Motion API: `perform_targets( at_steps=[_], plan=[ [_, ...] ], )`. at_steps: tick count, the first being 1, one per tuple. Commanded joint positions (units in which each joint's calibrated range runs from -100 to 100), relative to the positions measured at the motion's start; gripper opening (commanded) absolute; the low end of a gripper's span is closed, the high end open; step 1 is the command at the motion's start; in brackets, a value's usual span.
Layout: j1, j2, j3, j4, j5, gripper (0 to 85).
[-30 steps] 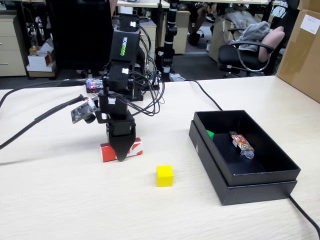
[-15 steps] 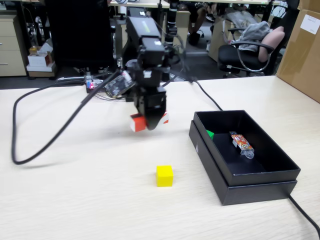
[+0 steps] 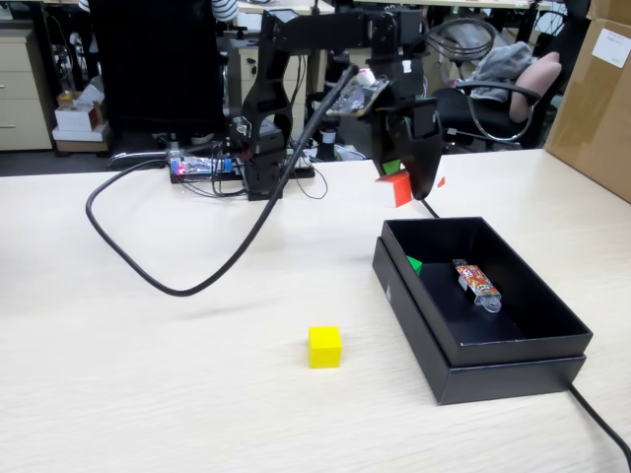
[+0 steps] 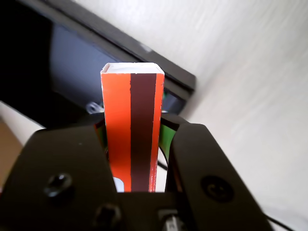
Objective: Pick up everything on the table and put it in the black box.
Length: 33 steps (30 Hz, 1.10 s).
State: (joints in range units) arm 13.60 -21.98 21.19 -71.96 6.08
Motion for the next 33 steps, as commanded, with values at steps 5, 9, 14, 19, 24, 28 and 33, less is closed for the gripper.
perform_targets(
  at_steps=[5,9,14,19,24,28,33],
  plan=[
    [0.6,2.3,3.2,5.9,3.1,3.6],
    [0.8,5.4,3.4,8.4,3.0,3.6],
    [1.8,7.2,3.1,9.2,1.5,3.6],
    [2.7,8.3,2.8,10.2,0.3,3.6],
    [3.2,12.1,2.7,13.6,-0.7,3.6],
    [3.1,15.6,2.8,16.4,-1.3,3.6],
    [2.7,20.5,2.9,18.7,-2.1,3.6]
  ],
)
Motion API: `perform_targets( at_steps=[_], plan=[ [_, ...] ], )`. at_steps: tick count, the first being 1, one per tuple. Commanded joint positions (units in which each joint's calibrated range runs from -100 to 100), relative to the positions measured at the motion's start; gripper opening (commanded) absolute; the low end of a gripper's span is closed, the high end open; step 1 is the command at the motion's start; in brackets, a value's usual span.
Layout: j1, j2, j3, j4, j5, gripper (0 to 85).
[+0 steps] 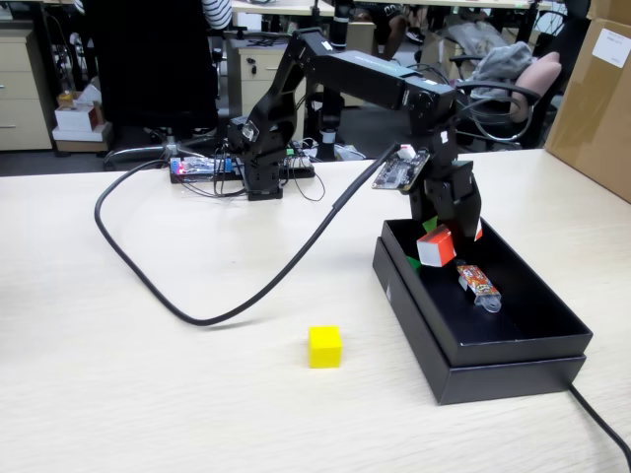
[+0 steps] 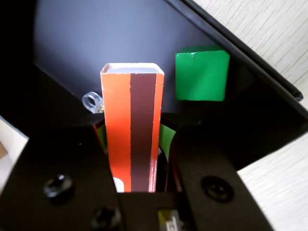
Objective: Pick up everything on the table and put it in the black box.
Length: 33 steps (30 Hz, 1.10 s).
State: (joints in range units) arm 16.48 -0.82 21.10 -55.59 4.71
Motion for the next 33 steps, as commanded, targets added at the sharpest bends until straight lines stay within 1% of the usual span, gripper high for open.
perform_targets(
  at_steps=[1,6,7,8,9,10,11,15,17,19,21,23,28,33],
  plan=[
    [-0.1,-0.3,2.9,2.3,-0.8,3.6],
    [-0.1,2.0,2.9,2.9,-0.8,4.4],
    [-0.2,2.4,2.9,3.1,-0.8,7.6],
    [-0.2,2.9,2.8,3.1,-0.8,15.3],
    [-0.2,3.1,2.5,3.1,-1.0,19.8],
    [-0.3,2.9,1.8,3.1,-1.0,32.7],
    [-0.3,2.5,1.4,3.0,-1.0,35.5],
    [-0.6,-6.3,0.8,0.1,-0.9,36.3],
    [-0.8,-11.1,0.8,-2.1,-0.9,40.0],
    [-1.3,-16.9,0.8,-3.4,-0.9,41.8],
    [-2.7,-25.3,1.0,-3.6,-1.0,41.6],
    [-3.9,-29.0,1.2,-3.6,-1.6,41.6],
    [-8.0,-30.4,1.8,-3.6,-3.3,41.6],
    [-12.4,-24.6,1.1,-2.2,-4.6,41.6]
  ],
)
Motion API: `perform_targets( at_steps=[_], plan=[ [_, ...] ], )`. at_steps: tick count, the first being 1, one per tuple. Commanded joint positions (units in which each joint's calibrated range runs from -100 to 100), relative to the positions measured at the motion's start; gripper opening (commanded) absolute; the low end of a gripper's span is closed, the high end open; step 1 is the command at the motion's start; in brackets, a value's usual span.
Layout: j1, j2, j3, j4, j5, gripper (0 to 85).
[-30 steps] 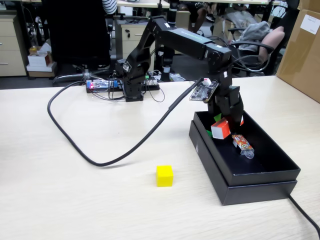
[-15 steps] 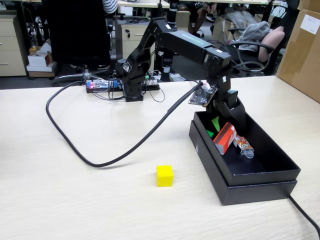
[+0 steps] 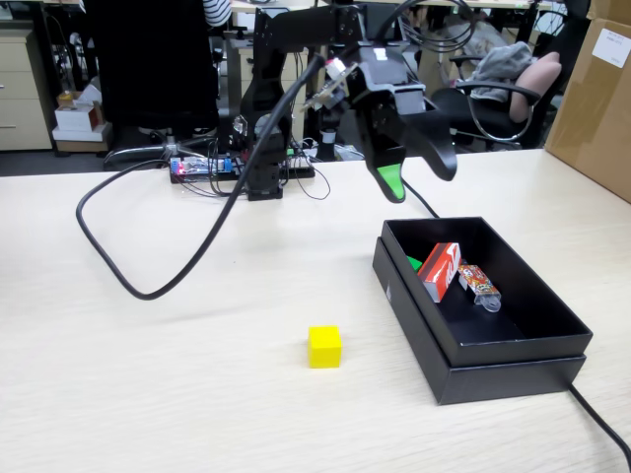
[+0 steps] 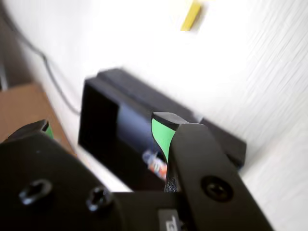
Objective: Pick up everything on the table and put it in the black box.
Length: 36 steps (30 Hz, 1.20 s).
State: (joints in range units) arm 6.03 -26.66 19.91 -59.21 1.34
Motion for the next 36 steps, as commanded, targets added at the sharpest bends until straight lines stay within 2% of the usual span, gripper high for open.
perform_targets(
  at_steps=[1,11,25,36],
  plan=[
    [-3.2,4.2,2.6,1.7,-1.6,41.6],
    [-7.5,22.7,4.3,3.4,-1.8,41.6],
    [-8.5,39.1,16.1,3.4,-1.3,41.6],
    [-8.1,40.7,13.5,3.4,-0.8,41.6]
  ],
)
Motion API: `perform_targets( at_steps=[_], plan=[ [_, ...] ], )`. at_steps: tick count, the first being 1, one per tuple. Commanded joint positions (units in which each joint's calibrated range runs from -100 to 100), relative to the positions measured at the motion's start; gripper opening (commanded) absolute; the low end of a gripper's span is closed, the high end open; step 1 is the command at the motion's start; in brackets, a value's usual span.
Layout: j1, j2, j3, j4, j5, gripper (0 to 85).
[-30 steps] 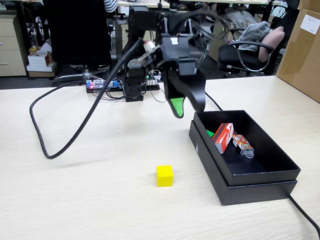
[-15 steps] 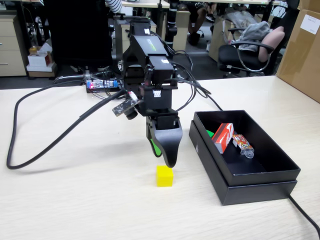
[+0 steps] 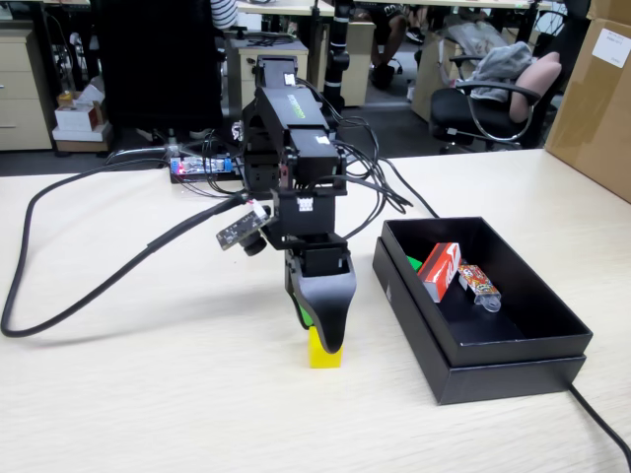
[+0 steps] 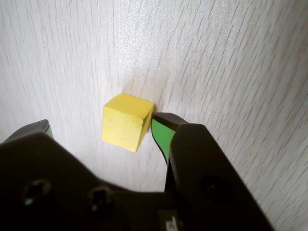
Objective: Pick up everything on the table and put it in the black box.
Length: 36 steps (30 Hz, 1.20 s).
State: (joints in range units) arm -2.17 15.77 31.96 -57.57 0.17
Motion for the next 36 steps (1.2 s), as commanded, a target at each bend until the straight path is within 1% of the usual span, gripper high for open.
perform_targets(
  at_steps=[1,2,3,5,6,7,20,32,36],
  plan=[
    [0.1,-1.5,1.2,1.8,0.4,41.6],
    [0.1,-1.4,1.1,1.8,0.6,41.8],
    [-0.1,-0.5,0.9,1.8,2.3,41.8],
    [-0.1,0.0,0.8,0.4,3.7,41.8],
    [0.0,0.1,0.9,-1.5,4.1,41.6],
    [0.5,0.2,1.0,-7.4,4.9,41.8],
    [0.5,3.9,8.6,-7.6,4.9,41.6],
    [0.5,10.0,13.7,-7.4,4.1,41.4],
    [0.4,11.6,15.0,-7.4,3.7,37.0]
  ],
)
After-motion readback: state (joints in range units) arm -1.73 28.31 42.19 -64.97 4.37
